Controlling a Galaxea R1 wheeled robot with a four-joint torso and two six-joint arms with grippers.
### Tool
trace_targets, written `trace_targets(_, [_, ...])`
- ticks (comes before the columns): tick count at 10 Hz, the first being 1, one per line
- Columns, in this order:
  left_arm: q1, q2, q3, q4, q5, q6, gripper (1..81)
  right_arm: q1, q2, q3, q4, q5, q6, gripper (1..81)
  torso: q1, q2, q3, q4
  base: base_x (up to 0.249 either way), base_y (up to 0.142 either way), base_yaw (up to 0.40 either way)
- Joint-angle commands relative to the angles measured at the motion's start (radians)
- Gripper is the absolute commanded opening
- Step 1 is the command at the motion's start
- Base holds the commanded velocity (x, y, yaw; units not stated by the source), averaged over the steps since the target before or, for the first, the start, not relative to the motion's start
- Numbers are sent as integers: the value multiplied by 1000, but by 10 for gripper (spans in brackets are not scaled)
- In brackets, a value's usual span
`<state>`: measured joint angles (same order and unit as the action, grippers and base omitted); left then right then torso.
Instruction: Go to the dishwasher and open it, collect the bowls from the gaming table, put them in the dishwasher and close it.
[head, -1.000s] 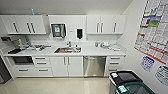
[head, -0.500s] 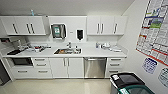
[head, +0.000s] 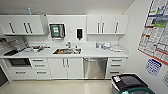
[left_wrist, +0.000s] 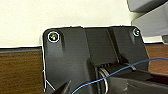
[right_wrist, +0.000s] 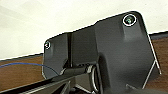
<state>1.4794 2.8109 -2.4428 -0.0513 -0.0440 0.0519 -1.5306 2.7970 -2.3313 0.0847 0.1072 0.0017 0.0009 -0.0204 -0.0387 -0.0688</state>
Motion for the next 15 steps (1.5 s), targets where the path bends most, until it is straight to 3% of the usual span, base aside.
trace_targets(1, [-53,-19,4,-2,50,3,811,48,-9,15,1,-54,3,811,0,0,0,0,96,0,0])
trace_targets(15, [-53,-16,4,-2,50,3,811,42,-8,15,-2,-52,-2,811,0,0,0,0,96,0,0])
